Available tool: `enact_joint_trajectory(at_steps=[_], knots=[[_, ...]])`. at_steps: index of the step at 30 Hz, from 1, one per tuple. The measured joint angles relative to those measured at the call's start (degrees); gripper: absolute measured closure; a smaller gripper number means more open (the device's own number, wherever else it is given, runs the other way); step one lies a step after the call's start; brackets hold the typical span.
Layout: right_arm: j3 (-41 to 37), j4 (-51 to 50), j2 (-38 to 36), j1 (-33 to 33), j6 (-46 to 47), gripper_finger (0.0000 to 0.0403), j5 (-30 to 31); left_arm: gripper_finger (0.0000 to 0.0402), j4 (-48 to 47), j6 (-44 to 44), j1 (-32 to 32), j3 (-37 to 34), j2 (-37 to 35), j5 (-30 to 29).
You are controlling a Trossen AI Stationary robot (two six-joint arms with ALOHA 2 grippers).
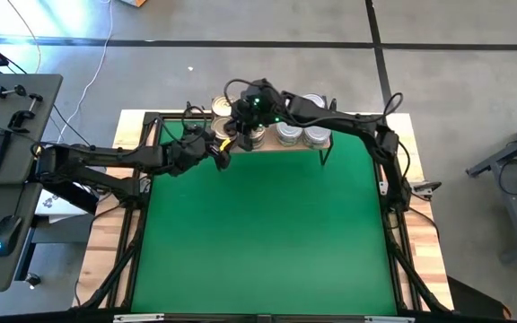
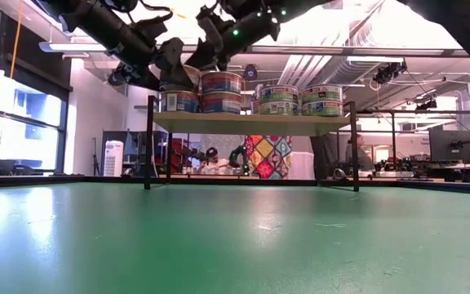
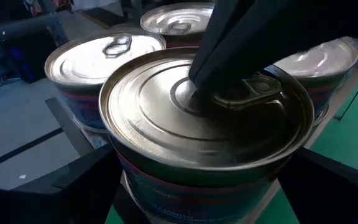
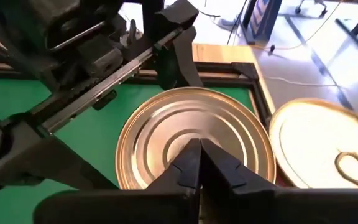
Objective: Stack canned seafood by type on shelf
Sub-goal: Stack the blue tuna can on top of the other blue tuna can on the shelf
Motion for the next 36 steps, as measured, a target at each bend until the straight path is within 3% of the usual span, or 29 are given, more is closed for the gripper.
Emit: enact_joint_trajectory(at_steps=[25,36], knots=[[0.0,-3.4,0.7,-2.1,2.2,0.0403,-0.4,0.0031,-0.8,1.0,-0.5,-0.1,-0.6,2.6],[-0.2,-3.9,0.8,-2.2,2.2,0.0403,1.0,0.0031,-3.2,1.3,2.2,0.1,-6.8,10.0]])
